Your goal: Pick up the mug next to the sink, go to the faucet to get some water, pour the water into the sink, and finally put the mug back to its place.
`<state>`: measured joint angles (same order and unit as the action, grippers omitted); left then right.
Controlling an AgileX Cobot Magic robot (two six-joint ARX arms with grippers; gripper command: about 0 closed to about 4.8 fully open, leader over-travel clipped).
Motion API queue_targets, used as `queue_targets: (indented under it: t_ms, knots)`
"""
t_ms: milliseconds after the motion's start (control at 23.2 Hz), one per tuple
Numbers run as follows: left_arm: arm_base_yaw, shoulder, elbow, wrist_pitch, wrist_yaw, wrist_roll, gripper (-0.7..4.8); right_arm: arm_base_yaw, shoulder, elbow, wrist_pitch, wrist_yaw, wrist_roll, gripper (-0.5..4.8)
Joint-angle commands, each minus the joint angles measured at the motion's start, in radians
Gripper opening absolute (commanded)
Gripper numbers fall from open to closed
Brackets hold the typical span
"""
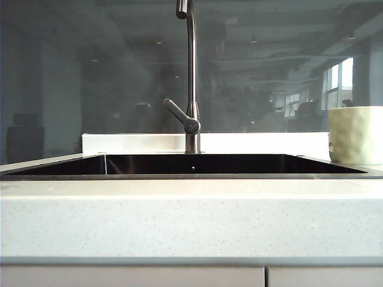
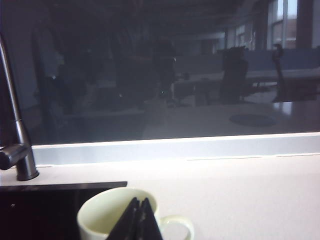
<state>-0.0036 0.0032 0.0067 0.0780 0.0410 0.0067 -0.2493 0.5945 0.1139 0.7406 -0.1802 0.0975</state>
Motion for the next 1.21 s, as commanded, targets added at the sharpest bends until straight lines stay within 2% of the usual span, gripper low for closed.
queue_targets:
  t_ms: [43, 216, 345, 561, 733, 949, 1207]
  knots:
    - [0.002, 0.001, 0.003, 0.012, 0.000, 0.000, -0.06, 0.001, -0.230, 0.001, -0.329, -0.023, 0.008, -0.01]
    - [0.002, 0.001, 0.003, 0.011, 0.000, 0.000, -0.06, 0.001, -0.511, 0.000, -0.708, -0.023, 0.005, -0.01]
    - [0.002, 0.001, 0.003, 0.012, 0.000, 0.000, -0.06, 0.014, -0.595, -0.004, -0.843, 0.061, 0.003, -0.01]
    - [0.002, 0.001, 0.003, 0.008, 0.000, 0.000, -0.06, 0.096, -0.596, -0.036, -0.814, 0.163, 0.003, -0.01]
    - [0.002, 0.001, 0.003, 0.005, 0.001, 0.000, -0.06, 0.155, -0.596, -0.109, -0.685, 0.152, 0.004, -0.01]
    - [0.002, 0.001, 0.003, 0.006, 0.001, 0.000, -0.06, 0.196, -0.596, -0.113, -0.674, 0.163, -0.001, -0.01]
    - [0.002, 0.001, 0.003, 0.006, 0.001, 0.000, -0.06, 0.199, -0.596, -0.113, -0.608, 0.160, 0.000, -0.01]
